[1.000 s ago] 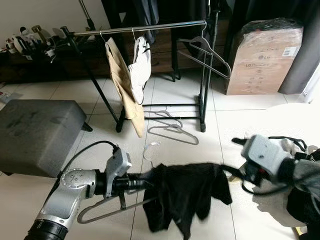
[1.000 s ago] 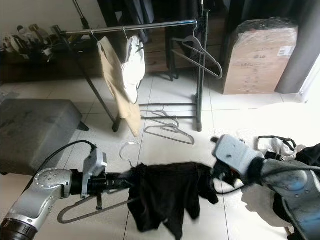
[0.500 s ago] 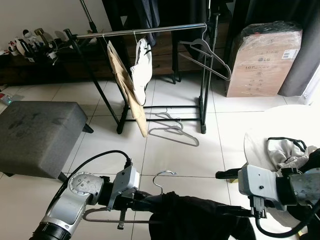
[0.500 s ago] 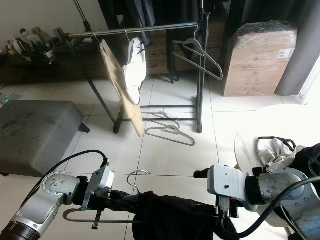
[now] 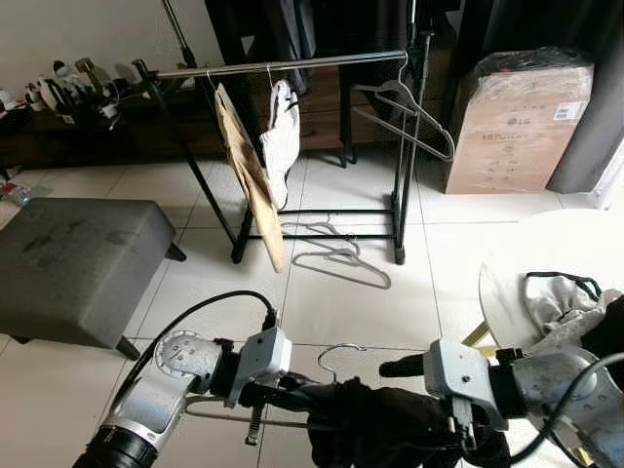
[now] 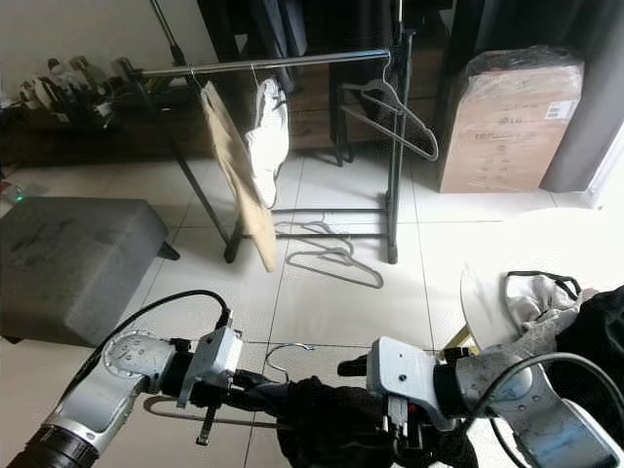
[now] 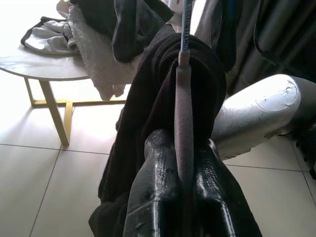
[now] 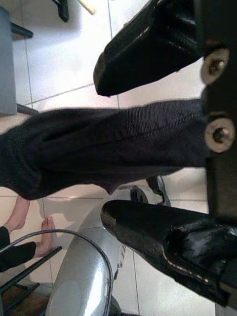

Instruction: Hang hanger

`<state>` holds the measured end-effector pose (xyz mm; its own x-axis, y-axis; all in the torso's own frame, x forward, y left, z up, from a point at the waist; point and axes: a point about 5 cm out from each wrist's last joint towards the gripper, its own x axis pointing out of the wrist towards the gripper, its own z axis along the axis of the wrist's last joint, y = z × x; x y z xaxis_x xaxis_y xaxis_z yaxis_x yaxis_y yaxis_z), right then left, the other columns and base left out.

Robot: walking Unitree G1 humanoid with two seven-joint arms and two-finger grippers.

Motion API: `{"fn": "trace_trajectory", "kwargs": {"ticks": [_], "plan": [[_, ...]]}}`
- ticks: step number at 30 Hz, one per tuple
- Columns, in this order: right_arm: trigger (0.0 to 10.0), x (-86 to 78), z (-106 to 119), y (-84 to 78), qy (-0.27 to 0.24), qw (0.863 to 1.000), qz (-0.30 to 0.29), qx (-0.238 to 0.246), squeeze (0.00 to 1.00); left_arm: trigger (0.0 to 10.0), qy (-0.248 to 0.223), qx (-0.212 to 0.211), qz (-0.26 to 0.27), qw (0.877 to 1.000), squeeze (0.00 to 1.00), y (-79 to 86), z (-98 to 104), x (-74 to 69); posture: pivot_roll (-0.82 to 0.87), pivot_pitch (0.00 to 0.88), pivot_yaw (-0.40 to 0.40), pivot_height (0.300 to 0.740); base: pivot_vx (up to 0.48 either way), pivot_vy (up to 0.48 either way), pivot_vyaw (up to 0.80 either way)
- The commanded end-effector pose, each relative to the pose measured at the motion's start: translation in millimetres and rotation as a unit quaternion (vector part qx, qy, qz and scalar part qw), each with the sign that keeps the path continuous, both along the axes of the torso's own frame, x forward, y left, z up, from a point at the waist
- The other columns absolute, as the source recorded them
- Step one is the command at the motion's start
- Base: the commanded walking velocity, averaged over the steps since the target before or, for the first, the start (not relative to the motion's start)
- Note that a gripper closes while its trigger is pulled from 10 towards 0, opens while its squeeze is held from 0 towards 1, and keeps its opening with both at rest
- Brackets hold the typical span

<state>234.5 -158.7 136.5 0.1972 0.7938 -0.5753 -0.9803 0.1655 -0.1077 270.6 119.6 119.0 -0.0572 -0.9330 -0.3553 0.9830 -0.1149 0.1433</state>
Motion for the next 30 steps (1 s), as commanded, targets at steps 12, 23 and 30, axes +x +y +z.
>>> {"fn": "trace_trajectory", "kwargs": {"ticks": [12, 23, 30], "plan": [[0.0, 3.6, -11.5, 15.7, 0.022, 0.999, -0.016, 0.031, 0.00, 0.0, -0.019, -0.010, -0.005, 1.000, 0.00, -7.2, 1.7, 1.3, -0.21, 0.150, 0.115, 0.740, 0.000, 0.000, 0.00], [0.0, 1.1, -18.8, 20.3, 0.038, 0.999, -0.015, 0.030, 0.00, 0.0, -0.022, -0.018, 0.000, 1.000, 0.00, -11.3, 2.0, 1.2, -0.20, 0.162, 0.112, 0.740, 0.000, 0.000, 0.00], [4.2, -1.0, -24.8, 22.8, 0.046, 0.999, -0.014, 0.023, 0.00, 0.0, -0.023, -0.021, 0.002, 1.000, 0.00, -13.4, 1.8, 1.3, -0.20, 0.163, 0.112, 0.740, 0.000, 0.000, 0.00]]}}
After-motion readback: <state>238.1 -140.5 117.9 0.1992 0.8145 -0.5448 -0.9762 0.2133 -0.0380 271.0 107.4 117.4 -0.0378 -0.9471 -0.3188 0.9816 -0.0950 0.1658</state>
